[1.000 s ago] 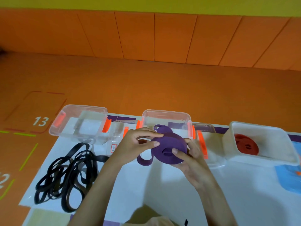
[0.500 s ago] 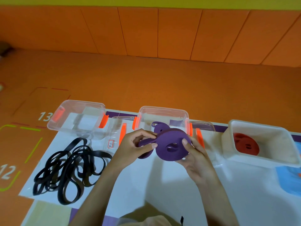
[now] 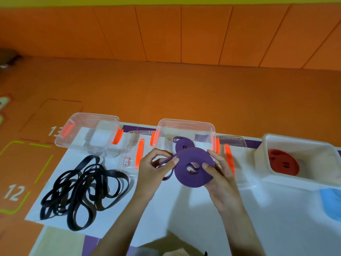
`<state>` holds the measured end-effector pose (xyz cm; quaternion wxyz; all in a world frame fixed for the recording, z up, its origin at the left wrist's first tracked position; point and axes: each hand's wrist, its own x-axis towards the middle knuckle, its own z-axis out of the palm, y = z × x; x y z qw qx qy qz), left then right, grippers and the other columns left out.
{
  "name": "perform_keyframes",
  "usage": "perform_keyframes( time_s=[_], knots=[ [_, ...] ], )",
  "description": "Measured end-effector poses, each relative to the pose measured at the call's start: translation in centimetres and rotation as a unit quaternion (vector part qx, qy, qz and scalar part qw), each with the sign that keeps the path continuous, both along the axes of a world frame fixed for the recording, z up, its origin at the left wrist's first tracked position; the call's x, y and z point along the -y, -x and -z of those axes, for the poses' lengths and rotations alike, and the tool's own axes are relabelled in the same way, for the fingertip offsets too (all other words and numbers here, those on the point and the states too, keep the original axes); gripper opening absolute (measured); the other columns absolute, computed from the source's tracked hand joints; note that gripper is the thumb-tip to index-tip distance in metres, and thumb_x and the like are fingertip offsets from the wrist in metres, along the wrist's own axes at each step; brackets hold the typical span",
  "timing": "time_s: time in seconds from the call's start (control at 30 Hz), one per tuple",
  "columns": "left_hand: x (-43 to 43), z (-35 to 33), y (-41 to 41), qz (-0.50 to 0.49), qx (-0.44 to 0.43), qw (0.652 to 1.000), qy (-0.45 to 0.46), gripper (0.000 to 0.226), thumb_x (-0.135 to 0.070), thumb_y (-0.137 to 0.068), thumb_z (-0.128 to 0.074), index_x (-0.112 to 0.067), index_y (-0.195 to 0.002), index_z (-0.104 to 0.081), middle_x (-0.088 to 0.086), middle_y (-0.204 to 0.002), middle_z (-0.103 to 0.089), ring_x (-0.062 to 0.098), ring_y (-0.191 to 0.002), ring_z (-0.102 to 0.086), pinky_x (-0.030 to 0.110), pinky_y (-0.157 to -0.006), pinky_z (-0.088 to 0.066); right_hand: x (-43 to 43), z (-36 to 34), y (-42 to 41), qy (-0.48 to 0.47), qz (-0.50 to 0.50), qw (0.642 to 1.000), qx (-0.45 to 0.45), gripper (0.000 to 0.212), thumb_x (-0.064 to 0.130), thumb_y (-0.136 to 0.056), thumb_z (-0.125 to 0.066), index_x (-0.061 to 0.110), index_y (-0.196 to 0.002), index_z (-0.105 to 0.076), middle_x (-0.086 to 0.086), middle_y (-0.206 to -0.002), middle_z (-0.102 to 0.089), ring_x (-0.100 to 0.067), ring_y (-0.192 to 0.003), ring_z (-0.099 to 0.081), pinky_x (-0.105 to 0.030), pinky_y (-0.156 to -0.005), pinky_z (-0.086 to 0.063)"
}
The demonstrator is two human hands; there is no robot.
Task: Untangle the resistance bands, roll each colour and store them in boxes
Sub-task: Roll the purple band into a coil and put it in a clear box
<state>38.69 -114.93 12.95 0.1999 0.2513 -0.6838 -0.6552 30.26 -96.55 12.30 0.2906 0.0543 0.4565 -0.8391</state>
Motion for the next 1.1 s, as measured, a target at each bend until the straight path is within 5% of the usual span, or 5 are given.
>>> perform_keyframes(
  time_s=[0.4, 0.63, 0.77, 0.97, 1.1],
  knots=[
    [-2.9, 2.8, 1.0, -0.121, -0.017, 0.981, -0.153, 0.030, -0.008, -0.090, -0.083, -0.027, -0.112, -0.079, -0.003, -0.115, -0.078, 0.026, -0.107, -0.076, 0.043, -0.085, -0.066, 3.3, 1.3, -0.9, 0.041, 0.140, 0.987, 0.071, 0.047, 0.002, -0.084, -0.072, 0.017, -0.128, -0.063, -0.011, -0.128, -0.071, -0.029, -0.112, -0.072, -0.041, -0.079, -0.064],
    [-0.2, 3.6, 3.1, -0.159, -0.013, 0.976, -0.150, 0.040, 0.000, -0.081, -0.089, -0.032, -0.101, -0.074, 0.003, -0.117, -0.075, 0.032, -0.106, -0.075, 0.048, -0.083, -0.066, 3.3, 3.1, 2.5, -0.193, 0.051, 0.980, -0.002, 0.020, 0.002, -0.091, -0.077, 0.006, -0.107, -0.065, -0.017, -0.116, -0.074, -0.038, -0.113, -0.069, -0.053, -0.094, -0.058],
    [1.1, 4.6, 6.2, -0.181, 0.020, 0.974, -0.136, 0.036, -0.007, -0.076, -0.095, -0.029, -0.093, -0.070, -0.012, -0.101, -0.074, 0.016, -0.087, -0.076, 0.037, -0.074, -0.066, 3.8, 3.4, 5.3, -0.228, -0.008, 0.972, -0.057, 0.032, 0.001, -0.090, -0.078, 0.022, -0.113, -0.071, -0.002, -0.102, -0.079, -0.016, -0.095, -0.077, -0.029, -0.071, -0.065],
    [3.7, 7.6, 12.4, -0.194, 0.106, 0.968, -0.115, 0.032, -0.008, -0.078, -0.093, -0.005, -0.096, -0.066, 0.014, -0.103, -0.072, 0.034, -0.101, -0.071, 0.052, -0.091, -0.061, 5.5, 5.8, 10.6, -0.379, -0.091, 0.911, -0.132, 0.022, 0.011, -0.092, -0.079, 0.011, -0.111, -0.069, -0.009, -0.108, -0.077, -0.030, -0.101, -0.073, -0.051, -0.091, -0.061],
    [4.0, 9.9, 15.6, -0.164, 0.160, 0.974, -0.004, 0.027, -0.008, -0.083, -0.088, -0.007, -0.093, -0.063, 0.005, -0.089, -0.069, 0.023, -0.086, -0.065, 0.025, -0.076, -0.053, 7.0, 8.0, 13.6, -0.496, -0.192, 0.831, -0.162, 0.028, 0.019, -0.094, -0.076, 0.010, -0.114, -0.058, -0.014, -0.103, -0.075, -0.034, -0.096, -0.073, -0.045, -0.083, -0.060]
  ],
)
